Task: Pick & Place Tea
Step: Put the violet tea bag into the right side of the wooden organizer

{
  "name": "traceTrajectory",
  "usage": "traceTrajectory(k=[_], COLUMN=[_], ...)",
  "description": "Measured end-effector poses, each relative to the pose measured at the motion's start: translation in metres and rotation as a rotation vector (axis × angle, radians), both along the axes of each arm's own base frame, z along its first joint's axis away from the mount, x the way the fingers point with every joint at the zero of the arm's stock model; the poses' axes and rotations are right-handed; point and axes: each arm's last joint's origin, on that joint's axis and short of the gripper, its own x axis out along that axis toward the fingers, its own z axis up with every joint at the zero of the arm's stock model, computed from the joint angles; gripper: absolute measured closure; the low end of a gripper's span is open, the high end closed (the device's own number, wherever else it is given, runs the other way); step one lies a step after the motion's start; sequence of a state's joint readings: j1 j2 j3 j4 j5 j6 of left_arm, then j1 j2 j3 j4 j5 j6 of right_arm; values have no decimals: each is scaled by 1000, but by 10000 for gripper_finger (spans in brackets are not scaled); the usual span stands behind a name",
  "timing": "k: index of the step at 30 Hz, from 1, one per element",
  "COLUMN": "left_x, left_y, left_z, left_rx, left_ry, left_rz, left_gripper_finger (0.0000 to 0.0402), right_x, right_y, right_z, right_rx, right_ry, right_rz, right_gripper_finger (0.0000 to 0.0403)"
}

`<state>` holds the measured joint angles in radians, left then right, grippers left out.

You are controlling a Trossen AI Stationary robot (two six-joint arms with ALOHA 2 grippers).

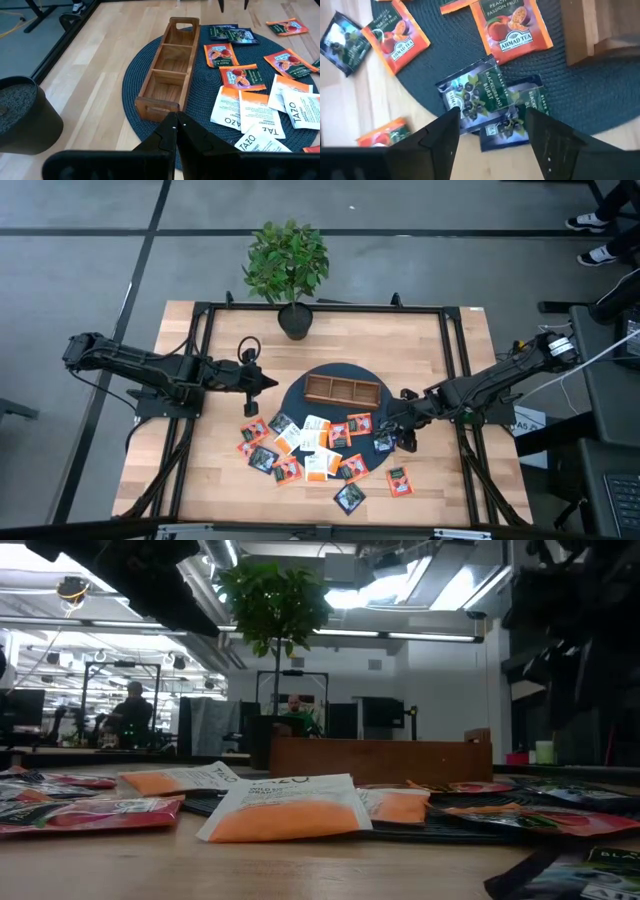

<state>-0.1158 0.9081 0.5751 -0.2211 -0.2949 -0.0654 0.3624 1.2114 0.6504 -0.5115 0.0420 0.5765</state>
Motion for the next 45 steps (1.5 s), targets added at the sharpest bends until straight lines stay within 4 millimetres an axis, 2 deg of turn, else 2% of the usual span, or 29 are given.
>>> traceTrajectory(k=[12,26,35,39,45], left_x=[0,0,0,-1,-1], left_y=[0,0,0,0,0], left_z=[0,0,0,-1,-2], left_rx=[2,2,2,3,5], left_ry=[0,0,1,11,20], left_rz=[2,3,2,2,3], left_gripper_finger=[398,398,398,398,398], right_x=[-12,-16,-8,-1,-2], right_y=[-9,-11,-7,-4,-4], right_z=[-45,-53,-65,-66,-67], right_rx=[67,77,108,114,132], right_ry=[-89,-107,-80,-132,-120], right_rz=[-59,-60,-64,-33,-36], right_gripper_finger=[179,179,180,180,180])
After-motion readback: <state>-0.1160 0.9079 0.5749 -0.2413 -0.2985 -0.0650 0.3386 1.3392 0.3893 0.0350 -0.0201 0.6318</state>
